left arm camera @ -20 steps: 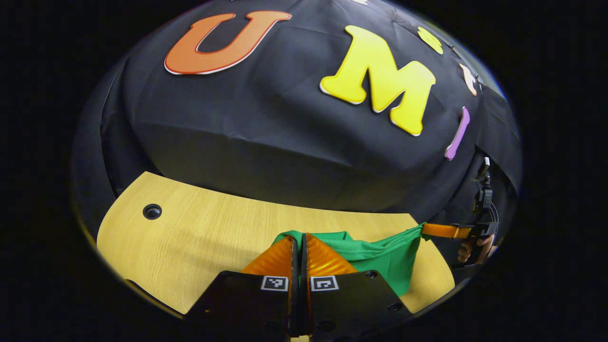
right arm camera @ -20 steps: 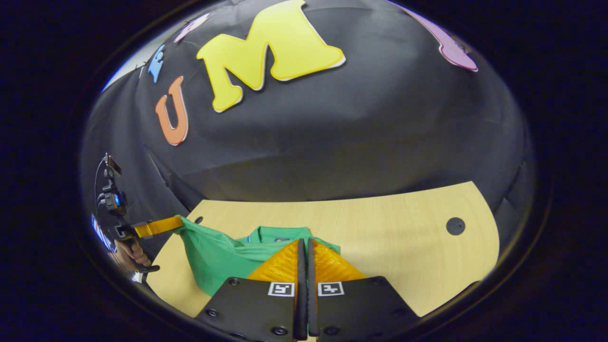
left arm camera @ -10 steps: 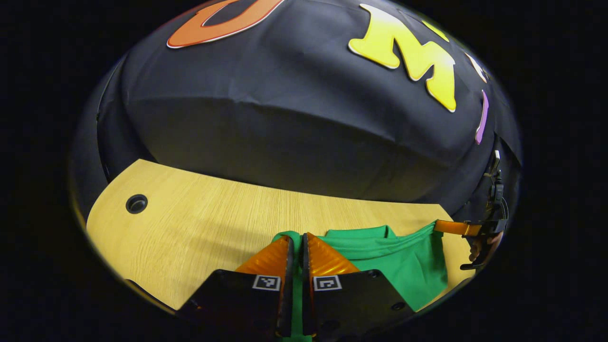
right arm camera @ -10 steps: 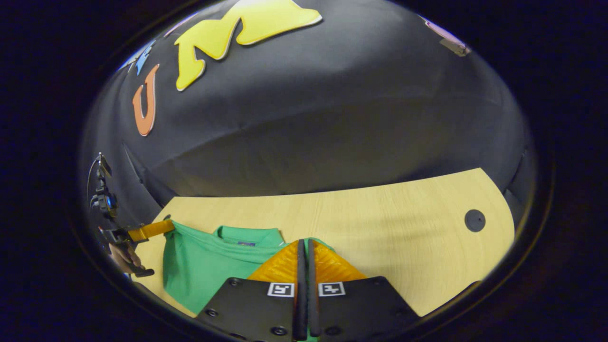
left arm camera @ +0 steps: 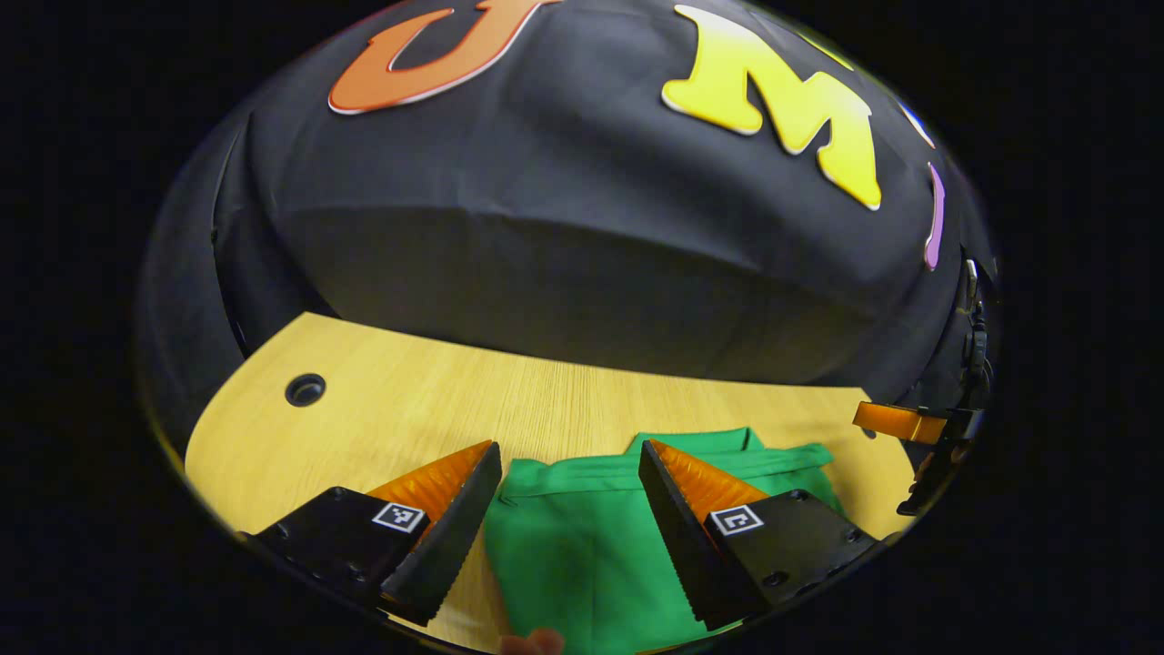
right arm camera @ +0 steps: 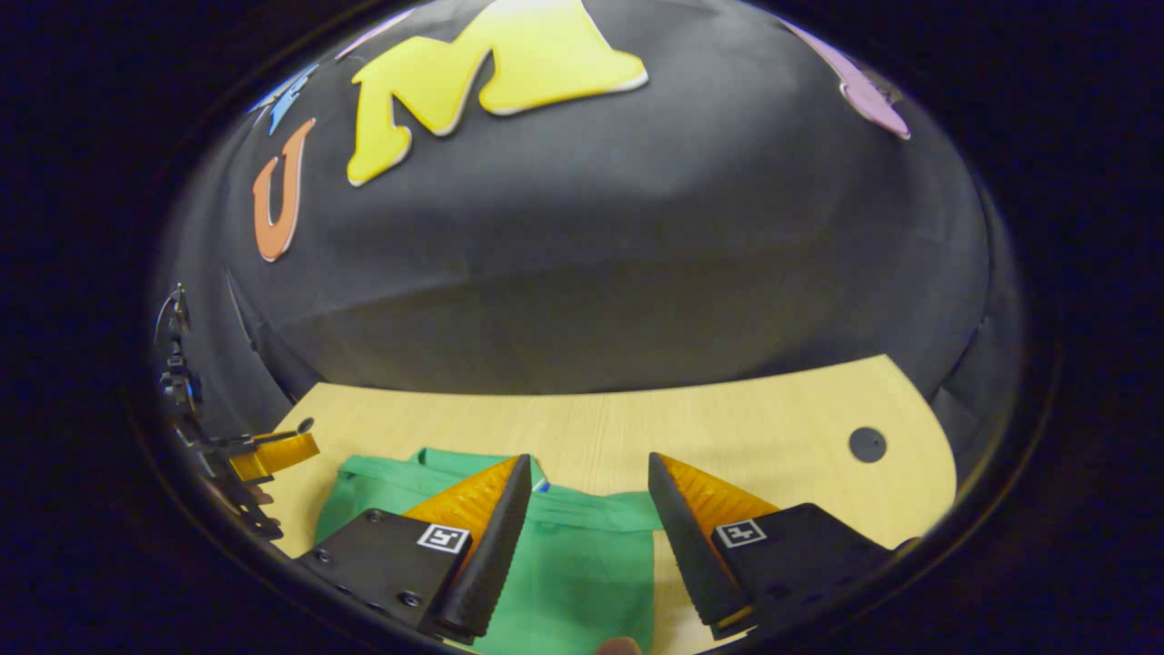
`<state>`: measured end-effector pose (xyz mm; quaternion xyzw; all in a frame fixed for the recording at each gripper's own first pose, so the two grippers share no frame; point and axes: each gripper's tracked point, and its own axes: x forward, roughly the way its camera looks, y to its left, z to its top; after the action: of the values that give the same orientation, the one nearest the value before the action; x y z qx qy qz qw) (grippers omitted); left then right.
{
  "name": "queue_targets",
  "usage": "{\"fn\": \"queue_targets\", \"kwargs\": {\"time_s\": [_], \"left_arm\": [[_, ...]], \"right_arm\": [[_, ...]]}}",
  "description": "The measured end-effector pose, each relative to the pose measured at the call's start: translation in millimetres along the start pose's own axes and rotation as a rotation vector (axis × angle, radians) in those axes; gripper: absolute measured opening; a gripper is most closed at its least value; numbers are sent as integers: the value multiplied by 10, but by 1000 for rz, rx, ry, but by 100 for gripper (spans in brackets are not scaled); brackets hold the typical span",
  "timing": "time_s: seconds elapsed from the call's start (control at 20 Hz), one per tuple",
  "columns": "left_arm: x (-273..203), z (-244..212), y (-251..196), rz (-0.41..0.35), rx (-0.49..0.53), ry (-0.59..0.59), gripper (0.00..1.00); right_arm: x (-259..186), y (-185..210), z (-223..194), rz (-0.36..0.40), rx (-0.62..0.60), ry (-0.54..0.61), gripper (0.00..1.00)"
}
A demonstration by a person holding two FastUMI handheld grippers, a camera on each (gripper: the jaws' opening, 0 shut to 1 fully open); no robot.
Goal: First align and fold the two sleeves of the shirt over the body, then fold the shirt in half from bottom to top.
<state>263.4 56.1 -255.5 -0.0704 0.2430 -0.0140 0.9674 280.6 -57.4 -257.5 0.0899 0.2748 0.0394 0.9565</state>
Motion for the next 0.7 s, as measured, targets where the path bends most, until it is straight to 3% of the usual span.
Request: {"fn": "queue_targets", "kwargs": {"time_s": [0.05, 0.15, 0.2, 0.25, 0.4, 0.45, 0.55, 0.6, 0.7], "left_arm": [[-172, 146, -44, -3, -4, -27, 98], [-585, 457, -97, 2, 10, -98, 98], [-818, 623, -140, 0, 25, -138, 98], [-1072, 815, -217, -5, 44, -177, 97], [-1742, 1132, -436, 0, 97, -277, 97], [-1953, 1184, -516, -12, 101, -311, 97], [-2363, 1234, -610, -11, 97, -355, 97], [-2549, 1224, -649, -4, 86, -367, 100], [-2879, 1182, -741, 0, 73, -403, 97]], "right_arm": [[-169, 24, 152, -18, -30, -43, 83], [-627, 161, 460, -29, -78, -123, 85], [-871, 264, 606, -25, -93, -162, 80], [-1112, 353, 740, -22, -105, -201, 87], [-1814, 555, 1036, -50, -123, -324, 89], [-2037, 611, 1098, -58, -123, -356, 87], [-2435, 677, 1100, -80, -125, -391, 93], [-2636, 683, 1084, -94, -127, -410, 92], [-2972, 686, 1042, -120, -128, -447, 90]]}}
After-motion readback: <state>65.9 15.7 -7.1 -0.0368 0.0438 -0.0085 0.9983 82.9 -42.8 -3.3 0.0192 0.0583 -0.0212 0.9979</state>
